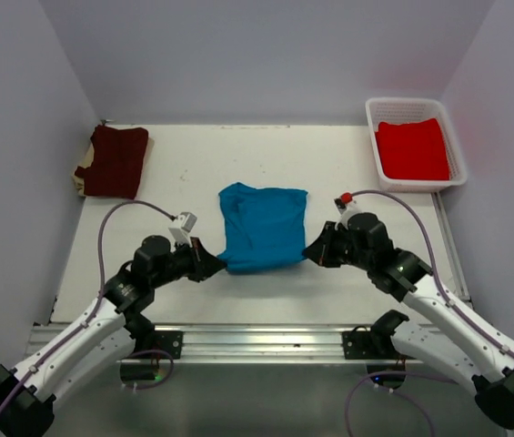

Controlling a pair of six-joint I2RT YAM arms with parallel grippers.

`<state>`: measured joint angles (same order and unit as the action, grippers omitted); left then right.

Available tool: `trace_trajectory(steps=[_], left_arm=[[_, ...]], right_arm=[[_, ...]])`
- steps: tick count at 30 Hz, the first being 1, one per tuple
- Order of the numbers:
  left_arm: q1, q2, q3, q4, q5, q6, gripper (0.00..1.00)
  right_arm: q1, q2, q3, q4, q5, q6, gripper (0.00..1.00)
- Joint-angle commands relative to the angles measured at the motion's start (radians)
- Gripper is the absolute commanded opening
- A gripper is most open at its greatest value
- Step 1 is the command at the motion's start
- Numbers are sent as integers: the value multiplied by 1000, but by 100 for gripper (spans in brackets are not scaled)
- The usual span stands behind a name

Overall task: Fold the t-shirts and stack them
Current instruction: Fold the long partially folded tshirt into a neat square

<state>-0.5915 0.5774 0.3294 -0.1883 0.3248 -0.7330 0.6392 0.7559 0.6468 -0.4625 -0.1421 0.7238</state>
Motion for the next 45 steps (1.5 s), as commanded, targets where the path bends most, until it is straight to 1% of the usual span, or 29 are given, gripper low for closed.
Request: trace_trajectory(steps=[1, 2, 3, 4, 6, 7, 12, 15, 17, 19, 22, 23, 24, 25, 26, 27, 28, 29, 30, 31, 32, 33, 35, 36, 38, 39, 42, 44, 45], left_arm=[[-2, 108, 126, 116, -154, 115, 0], [-2, 139, 141, 145, -189, 124, 0], [-2, 171, 154, 218, -197, 139, 0], [-1, 237, 177, 251, -202, 145, 0], [-1, 303, 194, 338, -204, 159, 0], [-1, 365, 213, 360, -207, 167, 0], [16, 505, 238, 481, -211, 202, 0], [64, 602, 240, 561, -179, 210, 0], [119, 682, 249, 602, -135, 208, 0], [165, 757, 293, 642, -118, 210, 0], [196, 861, 411, 638, -115, 233, 0], [202, 895, 443, 639, -121, 244, 0], [208, 930, 482, 630, -110, 248, 0], [229, 1008, 572, 630, -96, 256, 0], [240, 1051, 614, 635, -102, 265, 0], [251, 1096, 670, 636, -104, 270, 0], [277, 1187, 756, 647, -95, 262, 5], [294, 1231, 802, 671, -52, 251, 19], [309, 1269, 845, 671, -27, 213, 52], [338, 1311, 878, 665, -7, 198, 75], [347, 1314, 905, 662, 8, 192, 100], [352, 1279, 901, 655, -1, 193, 100], [352, 1222, 837, 671, -35, 198, 100], [351, 1193, 815, 684, -50, 198, 100], [351, 1123, 792, 665, -69, 202, 100], [351, 1103, 766, 644, -70, 204, 100], [349, 1018, 712, 598, -67, 193, 100], [341, 997, 685, 580, -66, 196, 100], [335, 987, 677, 540, -73, 201, 100]], right_arm=[[1, 95, 101, 45, 139, -154, 0], [-1, 150, 115, 59, 172, -167, 0], [-1, 175, 129, 73, 191, -179, 0], [-3, 206, 158, 96, 212, -202, 0], [-7, 275, 191, 132, 269, -221, 0], [-22, 296, 200, 146, 282, -240, 0], [-102, 408, 238, 228, 297, -271, 0], [-145, 485, 272, 292, 309, -282, 0], [-167, 552, 293, 312, 309, -290, 0], [-187, 626, 339, 341, 305, -294, 0], [-216, 706, 433, 366, 288, -299, 0], [-223, 776, 462, 373, 285, -299, 0], [-231, 811, 537, 383, 288, -297, 0], [-246, 862, 581, 392, 291, -296, 0], [-253, 963, 634, 398, 311, -294, 0], [-259, 1035, 763, 391, 318, -291, 0], [-272, 1101, 843, 375, 314, -287, 0], [-276, 1167, 934, 352, 303, -288, 5], [-280, 1314, 1132, 253, 293, -296, 46], [-282, 1367, 1227, 184, 294, -313, 64], [-279, 1408, 1299, 129, 297, -317, 75], [-280, 1398, 1306, 128, 314, -322, 88], [-279, 1312, 1178, 244, 320, -328, 99], [-282, 1275, 1078, 312, 320, -328, 99], [-283, 1193, 1029, 314, 319, -334, 99], [-283, 1162, 960, 340, 311, -339, 99], [-283, 1065, 837, 390, 286, -339, 99], [-283, 1042, 804, 404, 273, -340, 99], [-285, 1048, 806, 398, 265, -343, 99]])
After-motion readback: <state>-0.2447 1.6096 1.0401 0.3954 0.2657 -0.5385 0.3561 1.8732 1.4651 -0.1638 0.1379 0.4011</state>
